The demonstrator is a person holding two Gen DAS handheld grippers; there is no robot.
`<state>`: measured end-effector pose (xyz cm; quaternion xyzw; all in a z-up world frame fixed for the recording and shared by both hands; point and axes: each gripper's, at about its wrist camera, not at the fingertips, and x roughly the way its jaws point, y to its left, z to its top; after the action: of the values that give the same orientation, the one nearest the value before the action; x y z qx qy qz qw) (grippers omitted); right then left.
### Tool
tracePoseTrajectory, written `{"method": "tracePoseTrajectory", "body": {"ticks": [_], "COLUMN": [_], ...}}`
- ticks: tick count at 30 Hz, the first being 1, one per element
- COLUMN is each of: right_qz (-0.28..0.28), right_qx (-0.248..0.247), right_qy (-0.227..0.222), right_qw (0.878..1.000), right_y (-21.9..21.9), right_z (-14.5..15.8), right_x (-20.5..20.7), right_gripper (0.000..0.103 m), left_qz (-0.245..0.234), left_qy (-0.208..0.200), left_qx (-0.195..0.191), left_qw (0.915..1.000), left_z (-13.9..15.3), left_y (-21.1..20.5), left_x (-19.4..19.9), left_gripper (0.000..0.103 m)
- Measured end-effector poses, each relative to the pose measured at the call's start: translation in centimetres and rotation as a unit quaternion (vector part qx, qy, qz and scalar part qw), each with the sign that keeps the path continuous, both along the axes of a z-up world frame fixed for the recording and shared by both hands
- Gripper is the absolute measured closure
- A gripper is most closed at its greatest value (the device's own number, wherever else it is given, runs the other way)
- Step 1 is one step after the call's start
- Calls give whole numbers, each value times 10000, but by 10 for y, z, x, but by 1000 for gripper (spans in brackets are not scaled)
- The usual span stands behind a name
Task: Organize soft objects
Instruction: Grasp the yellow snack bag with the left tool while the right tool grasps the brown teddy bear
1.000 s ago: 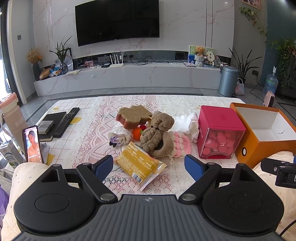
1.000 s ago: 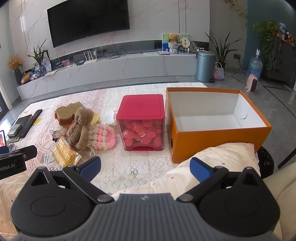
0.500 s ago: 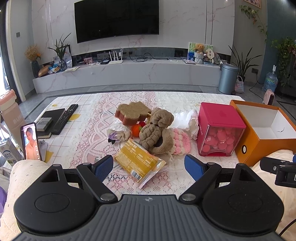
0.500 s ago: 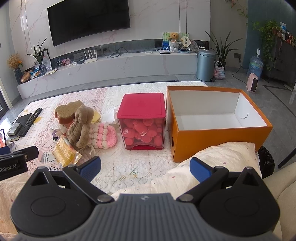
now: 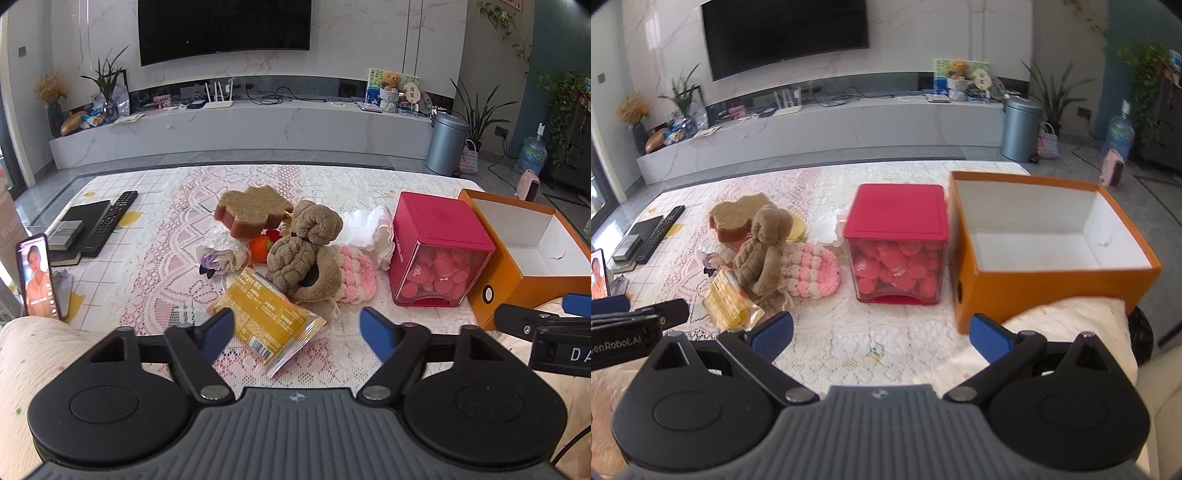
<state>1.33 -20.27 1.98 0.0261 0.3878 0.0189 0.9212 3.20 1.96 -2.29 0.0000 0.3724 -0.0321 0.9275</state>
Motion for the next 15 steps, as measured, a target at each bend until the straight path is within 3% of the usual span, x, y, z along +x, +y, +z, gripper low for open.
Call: {"method": "tracePoseTrajectory", "body": {"ticks": [2, 6, 8, 9, 13, 15], "right_qz": [191, 536, 722, 803, 1098, 1226], "right_qx": [-7, 160, 316, 383, 450, 418], "right_qy": [18, 274, 447, 515, 699, 751], "right_qw": [9998, 9981, 9959, 9947, 9905, 9887], "right_y": [6, 17, 24, 27, 46, 56], "right_z": [-3, -13, -19, -22, -35, -42], "right_x": [9, 34, 50, 58, 89, 102], "right_gripper": [14, 35, 48, 49, 52, 54], "left_qz": [-78, -334, -398, -408, -293, -269], "left_qy": [112, 437, 563, 612, 793, 1003], "left_qx": [-65, -445, -669, -746, -829, -775], "left_qw": [9999, 9975, 9954, 9945, 9930, 9916], "left_z": [-5, -15, -20, -23, -33, -42], "left_y": [4, 15, 23, 27, 41, 48], "left_x": [10, 30, 41, 47, 70, 85], "left_gripper": [24, 46, 51, 54, 55, 47]}}
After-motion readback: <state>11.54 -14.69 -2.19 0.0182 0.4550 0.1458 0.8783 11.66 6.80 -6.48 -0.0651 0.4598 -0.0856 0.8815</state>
